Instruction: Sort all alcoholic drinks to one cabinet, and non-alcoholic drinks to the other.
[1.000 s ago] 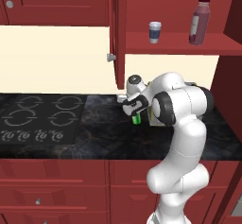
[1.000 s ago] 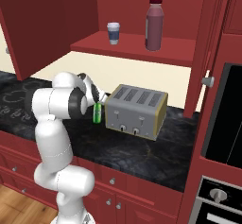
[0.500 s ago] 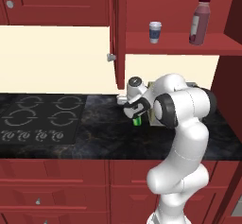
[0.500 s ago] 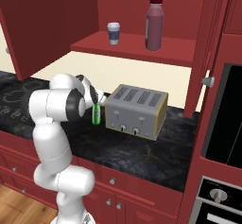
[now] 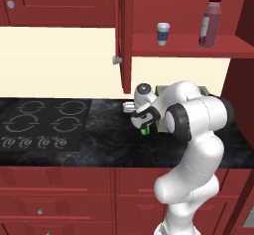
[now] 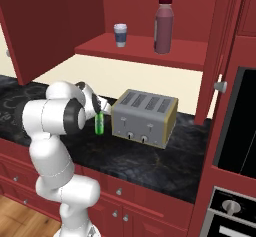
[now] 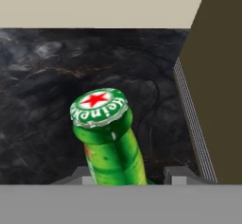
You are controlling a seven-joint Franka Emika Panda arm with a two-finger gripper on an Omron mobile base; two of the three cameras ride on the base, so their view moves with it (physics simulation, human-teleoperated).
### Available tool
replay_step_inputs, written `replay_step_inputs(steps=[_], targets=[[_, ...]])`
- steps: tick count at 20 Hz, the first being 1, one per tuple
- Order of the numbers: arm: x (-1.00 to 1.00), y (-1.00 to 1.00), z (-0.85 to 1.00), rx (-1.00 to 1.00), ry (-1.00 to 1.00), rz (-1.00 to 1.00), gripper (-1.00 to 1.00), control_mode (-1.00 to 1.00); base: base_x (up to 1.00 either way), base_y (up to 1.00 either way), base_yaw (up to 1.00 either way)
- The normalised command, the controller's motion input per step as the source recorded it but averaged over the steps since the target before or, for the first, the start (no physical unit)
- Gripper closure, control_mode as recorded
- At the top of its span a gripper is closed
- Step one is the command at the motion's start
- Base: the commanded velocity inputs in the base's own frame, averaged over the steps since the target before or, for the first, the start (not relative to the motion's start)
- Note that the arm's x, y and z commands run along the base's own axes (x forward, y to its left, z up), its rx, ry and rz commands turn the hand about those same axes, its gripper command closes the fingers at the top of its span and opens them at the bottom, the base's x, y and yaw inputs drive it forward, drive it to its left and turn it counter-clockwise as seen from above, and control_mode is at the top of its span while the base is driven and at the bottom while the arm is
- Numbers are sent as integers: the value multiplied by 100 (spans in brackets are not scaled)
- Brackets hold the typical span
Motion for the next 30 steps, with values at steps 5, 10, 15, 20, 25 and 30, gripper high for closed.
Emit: replay_step_inputs(steps=[5,10,15,20,25,30], targets=[[-29,-8,8,0,-3,3,100,-100,0,0,0],[-32,-10,12,0,-1,3,100,-100,0,0,0],[-32,-13,14,0,0,3,100,-100,0,0,0],[-33,-14,18,0,0,3,100,-100,0,0,0],[-34,-14,19,0,0,3,100,-100,0,0,0],[-34,-13,21,0,-1,4,100,-100,0,0,0]])
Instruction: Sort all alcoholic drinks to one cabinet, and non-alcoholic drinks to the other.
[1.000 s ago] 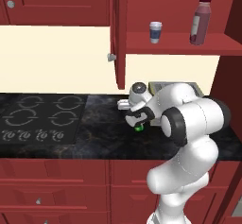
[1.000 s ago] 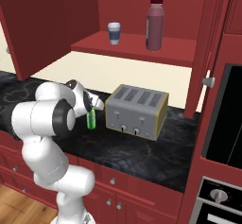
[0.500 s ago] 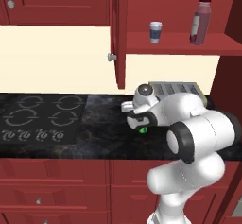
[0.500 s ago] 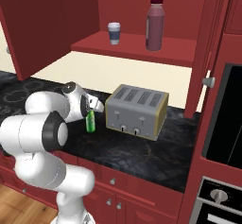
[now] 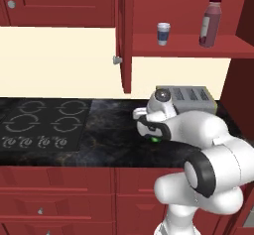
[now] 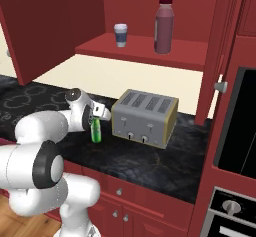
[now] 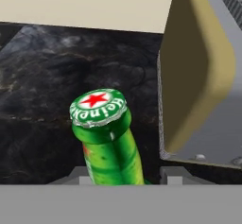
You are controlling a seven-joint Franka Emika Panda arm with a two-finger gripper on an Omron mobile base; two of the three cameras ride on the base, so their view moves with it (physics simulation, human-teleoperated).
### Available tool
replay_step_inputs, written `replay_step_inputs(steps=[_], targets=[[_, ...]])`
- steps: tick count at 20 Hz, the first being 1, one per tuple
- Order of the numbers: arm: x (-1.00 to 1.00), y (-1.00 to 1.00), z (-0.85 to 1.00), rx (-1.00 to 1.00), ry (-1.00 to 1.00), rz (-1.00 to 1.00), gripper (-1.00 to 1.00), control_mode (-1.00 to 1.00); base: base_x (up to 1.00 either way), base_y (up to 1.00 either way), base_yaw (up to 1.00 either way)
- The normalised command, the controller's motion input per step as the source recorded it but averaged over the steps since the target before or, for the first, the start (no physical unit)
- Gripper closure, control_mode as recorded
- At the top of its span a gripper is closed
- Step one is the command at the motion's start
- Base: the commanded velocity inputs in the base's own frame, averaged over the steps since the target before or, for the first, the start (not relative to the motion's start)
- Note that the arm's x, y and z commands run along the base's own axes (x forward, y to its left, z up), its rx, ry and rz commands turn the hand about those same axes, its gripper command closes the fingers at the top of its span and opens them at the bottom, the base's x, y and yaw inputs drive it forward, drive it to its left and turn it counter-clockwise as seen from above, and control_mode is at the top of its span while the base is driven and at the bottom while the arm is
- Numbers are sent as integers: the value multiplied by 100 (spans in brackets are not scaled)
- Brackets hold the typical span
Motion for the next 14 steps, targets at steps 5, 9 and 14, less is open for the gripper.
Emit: replay_step_inputs(steps=[5,9,14], targets=[[-31,-12,25,0,-1,5,100,-100,0,0,0],[-27,-10,29,0,-1,4,100,-100,0,0,0],[-26,-12,28,0,-2,4,100,-100,0,0,0]])
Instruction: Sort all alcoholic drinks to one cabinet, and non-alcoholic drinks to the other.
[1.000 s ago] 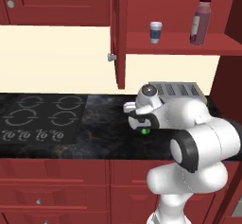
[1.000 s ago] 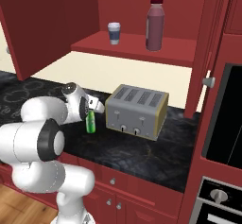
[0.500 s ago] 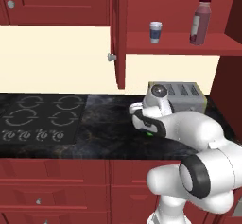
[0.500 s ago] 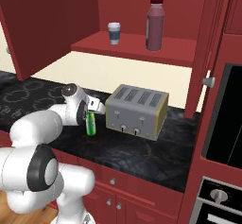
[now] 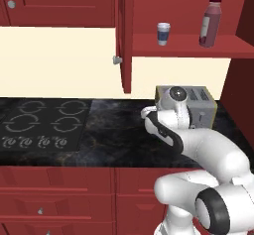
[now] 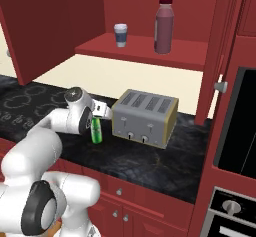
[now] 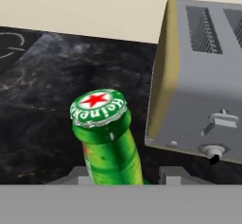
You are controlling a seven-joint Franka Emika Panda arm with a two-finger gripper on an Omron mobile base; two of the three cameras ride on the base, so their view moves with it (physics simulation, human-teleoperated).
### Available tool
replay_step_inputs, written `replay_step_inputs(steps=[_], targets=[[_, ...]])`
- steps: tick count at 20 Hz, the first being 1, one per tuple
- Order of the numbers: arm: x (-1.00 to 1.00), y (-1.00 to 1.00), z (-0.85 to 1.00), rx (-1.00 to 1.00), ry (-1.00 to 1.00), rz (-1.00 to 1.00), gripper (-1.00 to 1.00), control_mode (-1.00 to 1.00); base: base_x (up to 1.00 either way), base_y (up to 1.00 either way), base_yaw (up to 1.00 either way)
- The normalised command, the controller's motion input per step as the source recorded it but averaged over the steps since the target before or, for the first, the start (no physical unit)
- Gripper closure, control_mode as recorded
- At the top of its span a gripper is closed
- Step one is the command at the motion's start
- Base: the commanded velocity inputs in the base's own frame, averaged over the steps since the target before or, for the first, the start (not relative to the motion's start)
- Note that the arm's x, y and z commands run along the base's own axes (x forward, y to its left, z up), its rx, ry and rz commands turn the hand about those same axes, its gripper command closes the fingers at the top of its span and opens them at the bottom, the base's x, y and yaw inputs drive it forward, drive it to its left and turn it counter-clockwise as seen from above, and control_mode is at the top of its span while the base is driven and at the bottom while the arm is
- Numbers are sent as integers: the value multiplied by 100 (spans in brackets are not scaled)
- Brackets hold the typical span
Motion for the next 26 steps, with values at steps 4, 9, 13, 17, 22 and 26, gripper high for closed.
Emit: replay_step_inputs(steps=[4,9,13,17,22,26], targets=[[-29,-17,25,0,-6,6,100,-100,0,0,0],[-43,-19,20,1,-14,6,100,-100,0,0,0],[-46,-16,18,2,-17,0,100,-100,0,0,0],[-43,-9,27,4,-12,0,100,-100,0,0,0],[-36,-3,38,6,-7,0,100,-100,0,0,0],[-31,-3,41,6,-3,0,100,-100,0,0,0]])
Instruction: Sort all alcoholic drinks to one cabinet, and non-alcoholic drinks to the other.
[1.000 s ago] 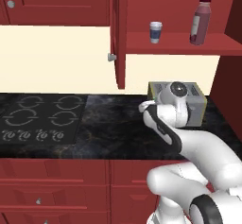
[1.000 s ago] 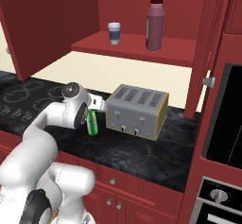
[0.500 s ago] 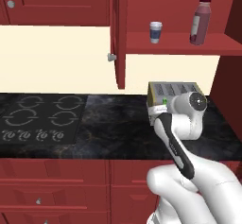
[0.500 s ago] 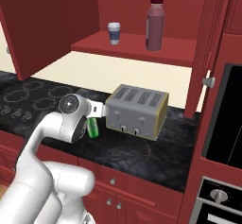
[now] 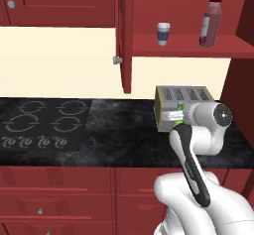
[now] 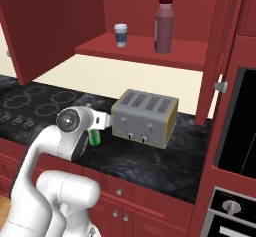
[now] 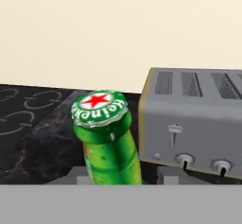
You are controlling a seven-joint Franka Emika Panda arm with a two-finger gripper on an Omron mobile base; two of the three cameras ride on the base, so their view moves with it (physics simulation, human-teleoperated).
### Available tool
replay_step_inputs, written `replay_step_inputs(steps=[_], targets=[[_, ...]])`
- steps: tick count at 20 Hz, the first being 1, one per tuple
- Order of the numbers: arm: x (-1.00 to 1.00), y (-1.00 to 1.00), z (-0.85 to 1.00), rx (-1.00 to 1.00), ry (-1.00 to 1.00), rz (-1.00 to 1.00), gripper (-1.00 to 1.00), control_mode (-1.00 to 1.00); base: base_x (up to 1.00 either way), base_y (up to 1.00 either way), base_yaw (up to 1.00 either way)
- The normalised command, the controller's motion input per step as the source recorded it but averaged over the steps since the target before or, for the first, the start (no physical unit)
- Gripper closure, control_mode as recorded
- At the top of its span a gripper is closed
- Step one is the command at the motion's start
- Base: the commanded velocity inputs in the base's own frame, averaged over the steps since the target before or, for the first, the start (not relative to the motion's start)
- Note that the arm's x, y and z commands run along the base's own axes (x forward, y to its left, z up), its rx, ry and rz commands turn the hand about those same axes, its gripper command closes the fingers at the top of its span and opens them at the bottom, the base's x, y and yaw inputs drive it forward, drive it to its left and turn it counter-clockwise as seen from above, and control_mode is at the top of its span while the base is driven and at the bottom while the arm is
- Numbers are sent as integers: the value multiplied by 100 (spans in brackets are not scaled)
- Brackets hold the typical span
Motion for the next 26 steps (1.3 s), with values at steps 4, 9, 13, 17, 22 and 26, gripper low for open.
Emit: replay_step_inputs(steps=[4,9,13,17,22,26], targets=[[-30,-1,43,6,0,0,100,-100,0,0,0],[-32,-2,46,6,0,0,100,-100,0,0,0],[-35,-3,36,4,0,0,100,-100,0,0,0],[-36,-2,34,4,0,-1,100,-100,0,0,0],[-33,0,31,1,0,-1,100,-100,0,0,0],[-31,0,26,0,-1,-1,100,-100,0,0,0]])
